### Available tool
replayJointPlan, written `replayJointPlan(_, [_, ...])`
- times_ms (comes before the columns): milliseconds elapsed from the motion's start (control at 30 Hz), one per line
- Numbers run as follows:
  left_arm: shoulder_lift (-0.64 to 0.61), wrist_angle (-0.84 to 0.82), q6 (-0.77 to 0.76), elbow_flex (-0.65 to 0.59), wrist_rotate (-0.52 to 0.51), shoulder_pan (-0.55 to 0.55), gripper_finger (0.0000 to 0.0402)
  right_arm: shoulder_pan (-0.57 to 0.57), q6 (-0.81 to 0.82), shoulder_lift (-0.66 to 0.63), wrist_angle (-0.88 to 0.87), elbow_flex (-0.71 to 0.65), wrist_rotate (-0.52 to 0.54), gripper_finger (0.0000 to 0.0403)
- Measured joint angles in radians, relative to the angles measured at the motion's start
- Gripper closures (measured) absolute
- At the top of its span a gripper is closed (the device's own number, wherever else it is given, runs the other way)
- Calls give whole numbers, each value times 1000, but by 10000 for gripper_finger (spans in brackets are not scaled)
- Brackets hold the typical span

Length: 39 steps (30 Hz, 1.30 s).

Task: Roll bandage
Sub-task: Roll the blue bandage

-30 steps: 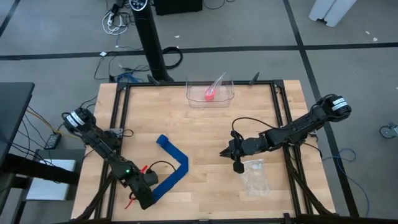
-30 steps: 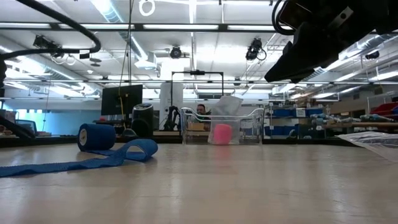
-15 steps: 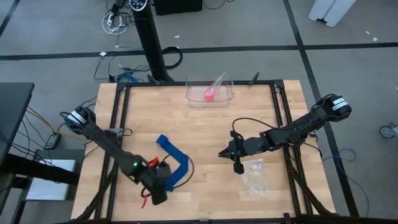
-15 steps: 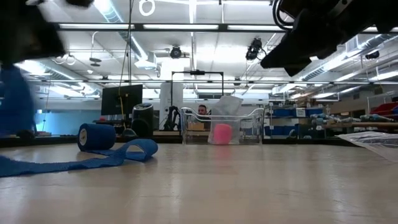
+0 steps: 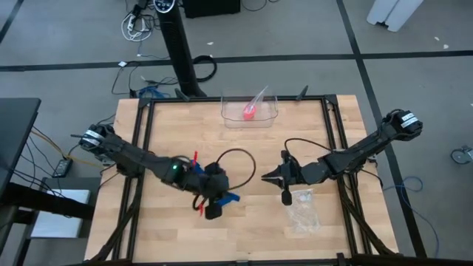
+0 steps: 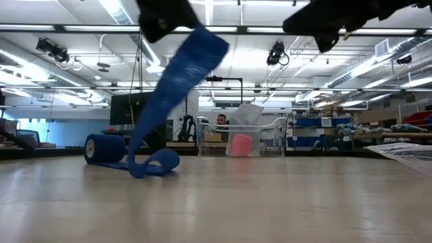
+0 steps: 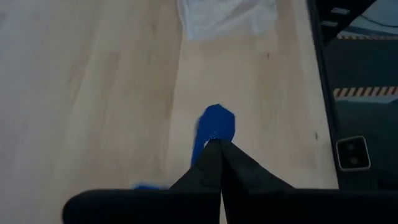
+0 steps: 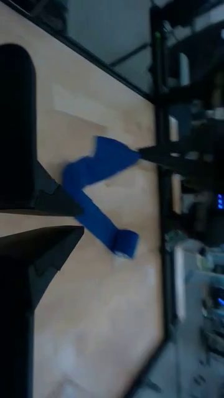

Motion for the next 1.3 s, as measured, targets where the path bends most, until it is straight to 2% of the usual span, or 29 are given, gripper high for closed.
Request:
replayJointPlan(167, [66,131,116,0,81,63,401,18,-55,-81,-3,0,90,364])
replayJointPlan(300, [140,197,204,30,97,107,401,27,-93,-137,-6,0,148,365])
replayJointPlan(433, [232,223,297,110,100,157,401,33,-112,-175,-17,0,178,365])
replayJointPlan(633, [396,213,394,260,171,224,401,38,-125,-188,-39,0,208,365])
replayJointPlan(733, [459,214,426,331,199,248,401,45,-126,-198,-60,0,214,365])
replayJointPlan(900, [526,214,457,399,215,282,401,69,-119,-218,-106,0,308,364])
replayJointPlan(1133, [595,228,453,410,242,324,401,99,-35,-232,-195,0,364,363])
replayJointPlan(1300, [646,305,450,410,270,336,401,105,63,-226,-281,0,384,363])
